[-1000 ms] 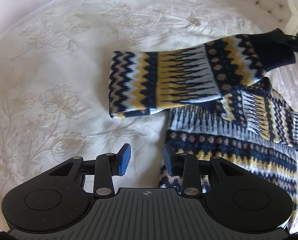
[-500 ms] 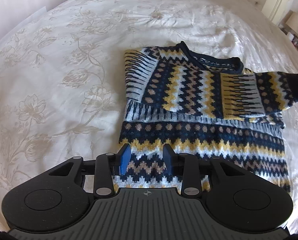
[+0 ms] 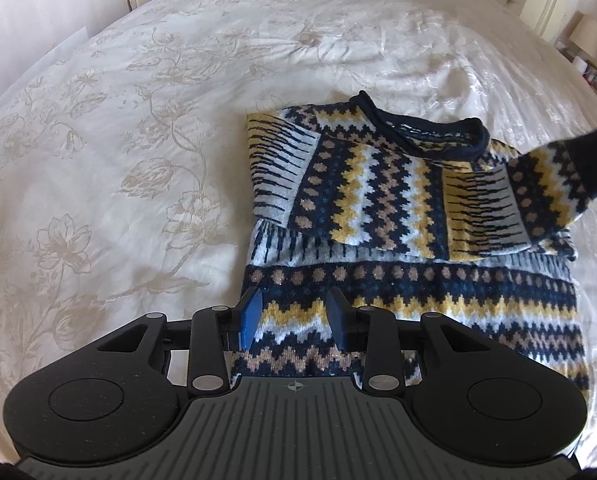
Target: Fold small clothes
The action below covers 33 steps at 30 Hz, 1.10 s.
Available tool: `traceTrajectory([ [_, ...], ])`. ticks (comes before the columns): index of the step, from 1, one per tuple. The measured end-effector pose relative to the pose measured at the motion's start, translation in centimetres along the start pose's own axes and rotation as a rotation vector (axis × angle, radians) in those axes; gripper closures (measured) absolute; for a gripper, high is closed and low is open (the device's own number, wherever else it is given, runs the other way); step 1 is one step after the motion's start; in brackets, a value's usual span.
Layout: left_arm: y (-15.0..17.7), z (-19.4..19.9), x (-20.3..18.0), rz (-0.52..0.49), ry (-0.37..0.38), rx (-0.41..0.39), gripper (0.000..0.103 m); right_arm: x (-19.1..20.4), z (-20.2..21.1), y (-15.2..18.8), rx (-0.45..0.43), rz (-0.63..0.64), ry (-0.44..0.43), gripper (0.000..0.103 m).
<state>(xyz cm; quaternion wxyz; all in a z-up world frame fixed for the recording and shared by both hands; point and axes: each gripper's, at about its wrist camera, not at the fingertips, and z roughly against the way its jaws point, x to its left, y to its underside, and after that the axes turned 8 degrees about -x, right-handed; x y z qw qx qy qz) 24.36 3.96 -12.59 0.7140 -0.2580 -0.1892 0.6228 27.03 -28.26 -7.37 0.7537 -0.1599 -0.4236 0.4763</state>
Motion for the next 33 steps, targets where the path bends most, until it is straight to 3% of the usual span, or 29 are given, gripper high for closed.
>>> traceTrajectory([
  [5,-0.1,-0.5,-0.1,0.011,0.01,0.003,0.069,7.0,2.4,-3.9,-0.084,-0.056,-0.303,0.09],
  [8,0.0,-0.6,-0.1,0.017,0.016,0.003,0.069,8.3,5.3,-5.7,-0.183,-0.055,-0.367,0.09],
  [11,0.2,-0.7,-0.2,0.023,0.018,0.006,0.069,6.2,5.3,-5.9,-0.197,0.012,-0.212,0.09],
  [15,0.5,-0.9,-0.3,0.017,0.018,0.021,0.069,1.1,0.7,-3.0,-0.077,0.096,0.074,0.09],
  [18,0.7,-1.2,-0.3,0.0,0.013,0.033,0.069,-1.6,-3.0,-0.2,0.022,0.162,0.191,0.09],
  [24,0.3,-1.6,0.0,-0.026,-0.007,0.033,0.069,-4.7,-4.7,3.0,0.086,0.102,0.26,0.089],
  [33,-3.5,-4.5,-1.7,-0.12,0.011,-0.025,0.069,-6.6,-5.5,3.7,0.109,0.122,0.317,0.088],
])
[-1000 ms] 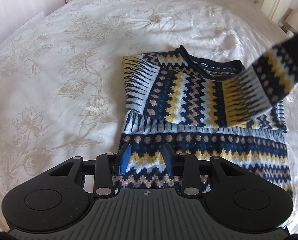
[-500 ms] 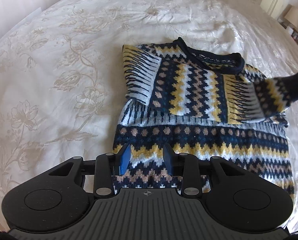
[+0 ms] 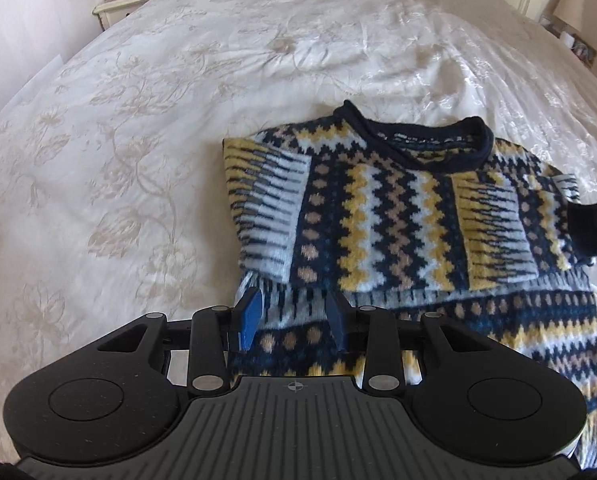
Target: Fold small clothes
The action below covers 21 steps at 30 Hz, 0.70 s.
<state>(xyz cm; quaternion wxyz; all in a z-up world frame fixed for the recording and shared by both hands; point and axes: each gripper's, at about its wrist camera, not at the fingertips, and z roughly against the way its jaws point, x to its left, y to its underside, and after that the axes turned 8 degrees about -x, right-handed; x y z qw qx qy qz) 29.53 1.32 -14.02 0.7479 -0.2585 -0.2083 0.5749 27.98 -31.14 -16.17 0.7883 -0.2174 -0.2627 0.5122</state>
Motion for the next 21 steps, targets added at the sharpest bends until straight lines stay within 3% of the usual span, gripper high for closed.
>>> traceTrajectory([
  [7,-3.0,-4.8,-1.4,-0.051,-0.02,-0.041,0.069,-0.3,-1.3,0.5,0.017,0.006,0.015,0.084],
  [11,-2.5,-8.4,-0.7,-0.11,-0.087,0.043,0.069,-0.4,-2.0,0.5,0.025,0.004,0.015,0.082],
  [13,-1.8,-9.6,0.4,-0.115,-0.111,0.085,0.062,-0.4,-2.3,0.5,0.024,0.005,0.01,0.081],
  [16,-1.4,-9.7,1.9,-0.087,-0.11,0.078,0.045,-0.4,-2.4,0.5,0.019,0.012,0.015,0.079],
  [19,-1.4,-9.6,2.5,-0.073,-0.109,0.081,0.042,-0.5,-2.1,0.6,-0.005,0.008,0.033,0.061],
  [21,-1.4,-9.5,2.6,-0.065,-0.113,0.079,0.041,-0.6,-1.8,0.6,-0.023,0.002,0.042,0.058],
])
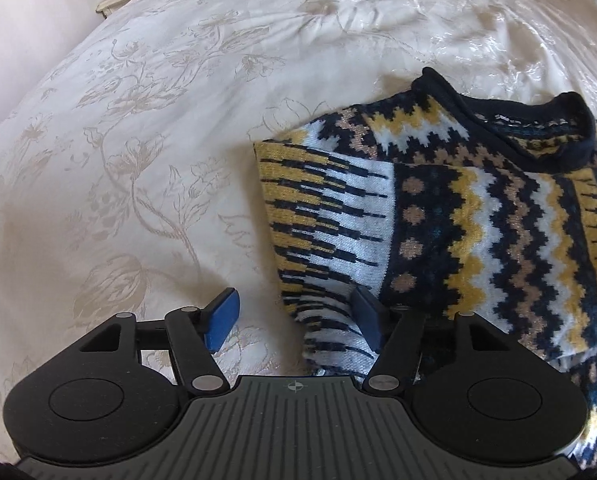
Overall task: Fold small clothes
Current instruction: 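Move both grippers to the navy ribbed hem of the sweater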
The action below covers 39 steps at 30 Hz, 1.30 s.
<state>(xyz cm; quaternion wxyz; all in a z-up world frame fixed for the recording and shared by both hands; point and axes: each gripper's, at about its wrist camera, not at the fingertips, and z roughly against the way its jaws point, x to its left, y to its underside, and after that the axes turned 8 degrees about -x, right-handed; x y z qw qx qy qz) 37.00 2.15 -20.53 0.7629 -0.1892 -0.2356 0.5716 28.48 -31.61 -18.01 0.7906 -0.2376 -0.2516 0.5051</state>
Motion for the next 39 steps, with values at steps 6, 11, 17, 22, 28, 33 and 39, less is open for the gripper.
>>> traceTrajectory([
  [6,0.3,0.0,1.5,0.099,-0.016,0.006,0.032,-0.9,-1.2,0.9,0.079,0.006,0.056,0.045],
  [11,0.6,1.1,3.2,0.158,-0.071,0.001,0.032,-2.8,-0.2,1.3,0.072,-0.111,0.078,0.037],
  [17,2.5,4.0,4.7,0.183,-0.034,-0.011,0.034,-3.1,3.6,2.8,0.032,-0.128,0.018,0.03],
  [22,5.6,7.6,4.6,0.188,0.04,-0.034,0.034,-3.0,6.4,5.1,0.036,-0.127,-0.045,0.027],
  [28,9.6,11.1,3.3,0.168,0.134,-0.014,0.034,-2.2,9.0,8.9,0.085,-0.085,-0.117,0.024],
  [33,12.8,13.3,2.2,0.155,0.175,0.008,0.034,-1.7,11.0,12.2,0.134,-0.054,-0.188,0.023],
  [39,16.8,15.0,1.4,0.16,0.2,0.053,0.034,-1.9,13.2,16.2,0.2,-0.015,-0.259,0.022],
])
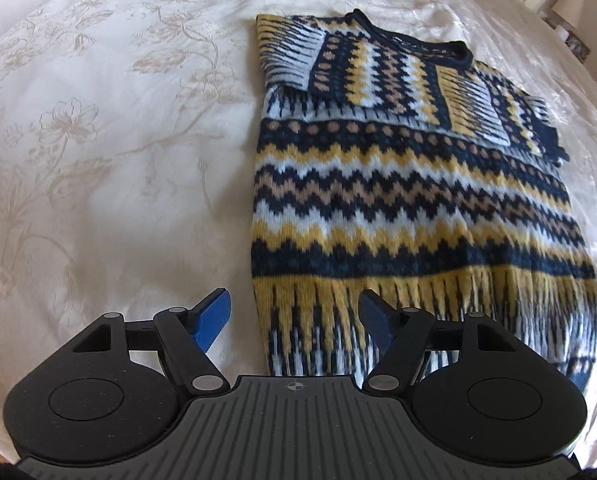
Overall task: Fold small clothes
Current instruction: 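Move both grippers to the navy ribbed hem of the sweater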
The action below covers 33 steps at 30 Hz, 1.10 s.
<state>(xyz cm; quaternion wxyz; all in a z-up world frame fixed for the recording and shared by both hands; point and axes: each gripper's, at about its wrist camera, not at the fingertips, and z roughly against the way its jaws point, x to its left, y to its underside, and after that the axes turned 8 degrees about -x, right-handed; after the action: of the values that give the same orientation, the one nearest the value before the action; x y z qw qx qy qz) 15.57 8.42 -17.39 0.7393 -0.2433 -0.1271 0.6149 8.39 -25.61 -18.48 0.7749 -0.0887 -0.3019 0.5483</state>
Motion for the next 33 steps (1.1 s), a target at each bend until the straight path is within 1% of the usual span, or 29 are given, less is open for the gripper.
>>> traceTrajectory([
  [6,3.4,0.8,-0.4,-0.008,0.015,0.046,0.034,0.4,0.5,3.2,0.089,0.093,-0.038,0.022],
  [10,5.4,0.9,-0.9,-0.018,0.032,0.07,0.034,0.6,0.4,5.0,0.133,0.14,-0.049,0.021],
  [14,6.6,0.7,-1.3,-0.027,0.049,0.076,0.033,0.7,0.0,6.1,0.153,0.151,-0.064,0.02],
  [20,7.1,-0.6,-1.2,-0.011,0.049,0.08,0.032,1.0,-0.7,6.7,0.153,0.157,-0.084,0.01],
  [22,7.1,-1.1,-1.1,-0.006,0.051,0.086,0.029,1.0,-1.2,6.7,0.155,0.151,-0.095,0.002],
  [23,7.1,-1.3,-1.1,-0.006,0.052,0.087,0.028,1.0,-1.5,6.8,0.157,0.147,-0.106,0.0],
  [27,7.1,-1.8,-1.3,-0.01,0.059,0.087,0.023,1.2,-2.3,6.8,0.162,0.158,-0.101,0.0],
  [32,7.4,-2.3,-1.3,0.008,0.066,0.089,0.015,0.5,-2.6,6.8,0.144,0.128,-0.121,0.0],
  [33,7.5,-2.4,-1.4,0.007,0.068,0.09,0.011,0.3,-2.5,6.8,0.137,0.119,-0.128,0.0],
])
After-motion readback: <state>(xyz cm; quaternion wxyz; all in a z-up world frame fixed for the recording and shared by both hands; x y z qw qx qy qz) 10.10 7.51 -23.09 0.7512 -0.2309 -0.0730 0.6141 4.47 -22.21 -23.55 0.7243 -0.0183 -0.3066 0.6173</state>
